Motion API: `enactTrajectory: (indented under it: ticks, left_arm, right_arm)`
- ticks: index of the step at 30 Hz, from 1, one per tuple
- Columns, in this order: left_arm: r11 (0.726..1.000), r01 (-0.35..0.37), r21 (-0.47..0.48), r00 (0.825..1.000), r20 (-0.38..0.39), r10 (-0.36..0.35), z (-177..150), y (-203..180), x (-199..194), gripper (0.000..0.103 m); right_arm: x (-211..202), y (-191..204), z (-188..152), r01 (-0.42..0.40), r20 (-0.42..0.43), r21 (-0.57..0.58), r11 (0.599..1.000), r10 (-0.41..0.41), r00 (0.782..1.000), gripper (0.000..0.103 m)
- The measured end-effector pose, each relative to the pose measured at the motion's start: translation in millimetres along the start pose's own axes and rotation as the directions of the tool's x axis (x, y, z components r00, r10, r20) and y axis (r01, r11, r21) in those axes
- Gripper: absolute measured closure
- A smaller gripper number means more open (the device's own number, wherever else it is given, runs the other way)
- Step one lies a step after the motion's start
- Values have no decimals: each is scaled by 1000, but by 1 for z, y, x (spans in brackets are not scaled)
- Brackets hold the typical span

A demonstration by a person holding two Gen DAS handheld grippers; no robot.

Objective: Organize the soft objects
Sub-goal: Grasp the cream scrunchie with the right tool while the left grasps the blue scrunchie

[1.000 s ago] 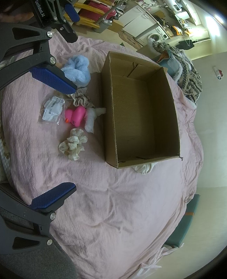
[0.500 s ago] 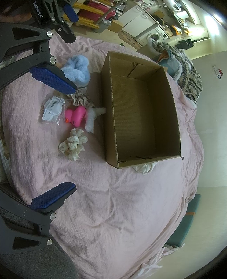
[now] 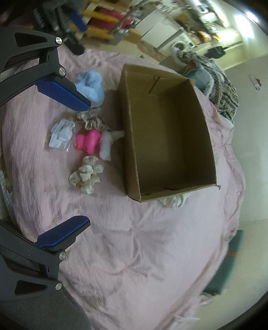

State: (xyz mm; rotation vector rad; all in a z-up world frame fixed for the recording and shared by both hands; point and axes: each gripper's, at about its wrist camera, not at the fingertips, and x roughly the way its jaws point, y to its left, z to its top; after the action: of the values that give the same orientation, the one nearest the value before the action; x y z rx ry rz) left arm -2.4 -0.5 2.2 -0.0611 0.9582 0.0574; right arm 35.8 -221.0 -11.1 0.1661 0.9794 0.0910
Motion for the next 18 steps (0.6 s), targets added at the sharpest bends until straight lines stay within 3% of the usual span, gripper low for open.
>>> enactTrajectory:
  ticks: [4,9,11,15,18]
  left_arm:
    - [1000,11,-25,1000,-11,-11,1,7,2,1]
    - [999,6,-48,999,-43,-8,3,14,8,1]
    - [998,7,-61,998,-54,-10,5,16,10,1]
    - [997,-10,-75,997,-72,4,4,20,13,1]
    - [996,-20,-85,996,-85,13,4,22,16,1]
  right_arm:
    - [12,-28,19,-90,-78,139,986,102,992,0]
    - [52,-51,25,-128,-257,277,952,201,945,4]
    - [66,-52,23,-112,-296,277,954,196,935,13]
    - [90,-41,15,-98,-367,276,956,199,909,15]
    - [107,-26,9,-63,-394,219,974,147,907,19]
